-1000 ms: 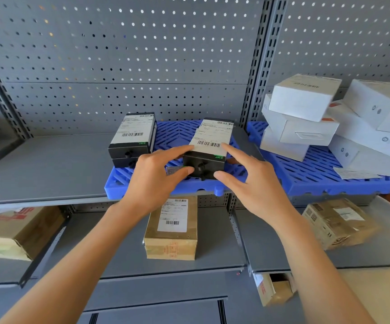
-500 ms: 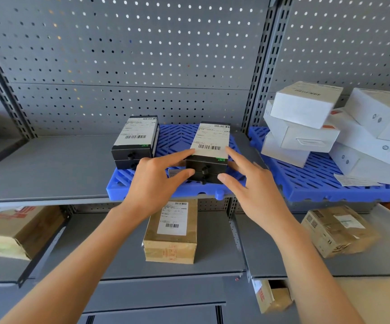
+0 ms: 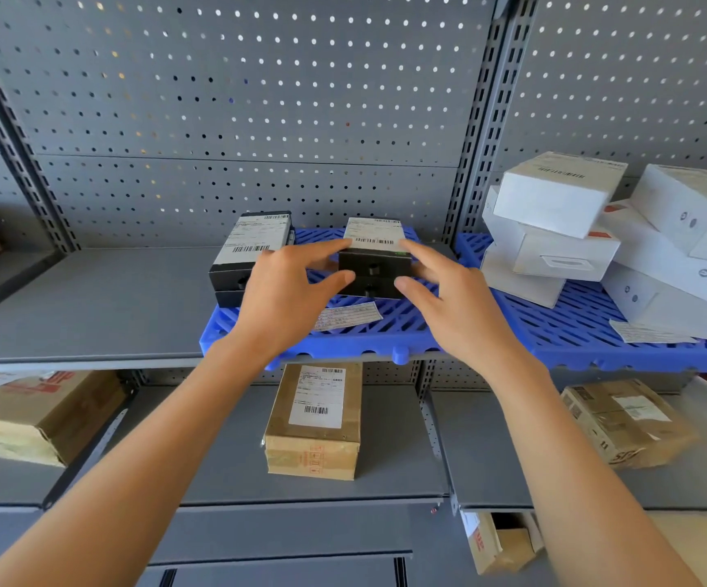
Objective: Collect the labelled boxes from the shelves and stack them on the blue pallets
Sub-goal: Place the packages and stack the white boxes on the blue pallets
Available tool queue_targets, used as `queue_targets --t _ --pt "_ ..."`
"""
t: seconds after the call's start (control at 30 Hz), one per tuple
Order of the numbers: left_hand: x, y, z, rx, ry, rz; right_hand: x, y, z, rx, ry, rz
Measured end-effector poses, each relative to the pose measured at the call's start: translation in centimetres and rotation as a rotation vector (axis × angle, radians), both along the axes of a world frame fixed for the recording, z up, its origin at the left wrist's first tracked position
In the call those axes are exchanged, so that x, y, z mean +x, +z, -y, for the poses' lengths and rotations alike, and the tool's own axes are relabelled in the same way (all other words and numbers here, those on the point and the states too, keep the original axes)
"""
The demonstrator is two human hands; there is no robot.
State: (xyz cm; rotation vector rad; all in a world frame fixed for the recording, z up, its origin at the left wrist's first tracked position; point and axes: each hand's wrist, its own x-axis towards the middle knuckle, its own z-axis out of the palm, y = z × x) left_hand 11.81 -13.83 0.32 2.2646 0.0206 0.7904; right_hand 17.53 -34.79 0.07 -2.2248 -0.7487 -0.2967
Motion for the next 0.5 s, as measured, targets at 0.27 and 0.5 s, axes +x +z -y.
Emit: queue_targets --t 0.27,0.5 --pt "0.8 0.0 0.2 0.023 0.092 -0.088 2.7 0.3 -0.7 -0.029 0.065 -0.095" --pt "0.9 -1.4 0.7 0.077 0.160 -0.102 2.8 -0.8 -0.8 -0.117 0.042 0.024"
